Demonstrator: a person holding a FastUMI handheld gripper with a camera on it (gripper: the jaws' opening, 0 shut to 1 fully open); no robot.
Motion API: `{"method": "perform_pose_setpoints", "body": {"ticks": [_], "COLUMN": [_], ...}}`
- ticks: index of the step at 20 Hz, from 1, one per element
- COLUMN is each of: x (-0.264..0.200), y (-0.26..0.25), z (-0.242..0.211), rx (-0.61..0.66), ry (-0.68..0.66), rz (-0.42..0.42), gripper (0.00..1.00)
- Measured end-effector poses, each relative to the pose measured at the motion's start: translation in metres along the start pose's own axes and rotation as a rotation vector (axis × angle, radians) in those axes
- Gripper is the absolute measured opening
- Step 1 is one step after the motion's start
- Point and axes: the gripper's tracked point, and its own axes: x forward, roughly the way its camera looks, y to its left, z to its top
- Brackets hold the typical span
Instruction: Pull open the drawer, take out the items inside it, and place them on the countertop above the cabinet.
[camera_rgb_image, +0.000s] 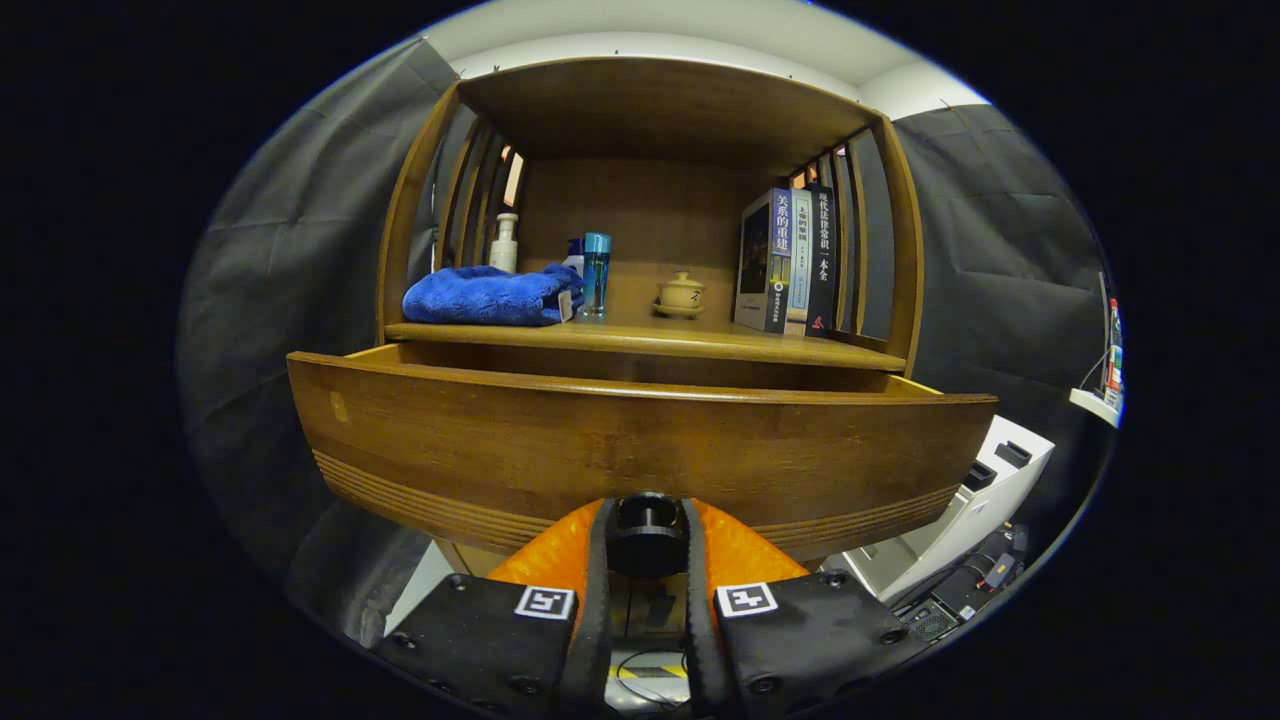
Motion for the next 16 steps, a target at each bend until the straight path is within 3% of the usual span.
{"method": "perform_pose_setpoints", "body": {"ticks": [16], "x": [-0.066], "y": [0.0], "z": [-0.027], "rx": [0.031], "ry": [0.112], "rz": [-0.035], "gripper": [0.38]}}
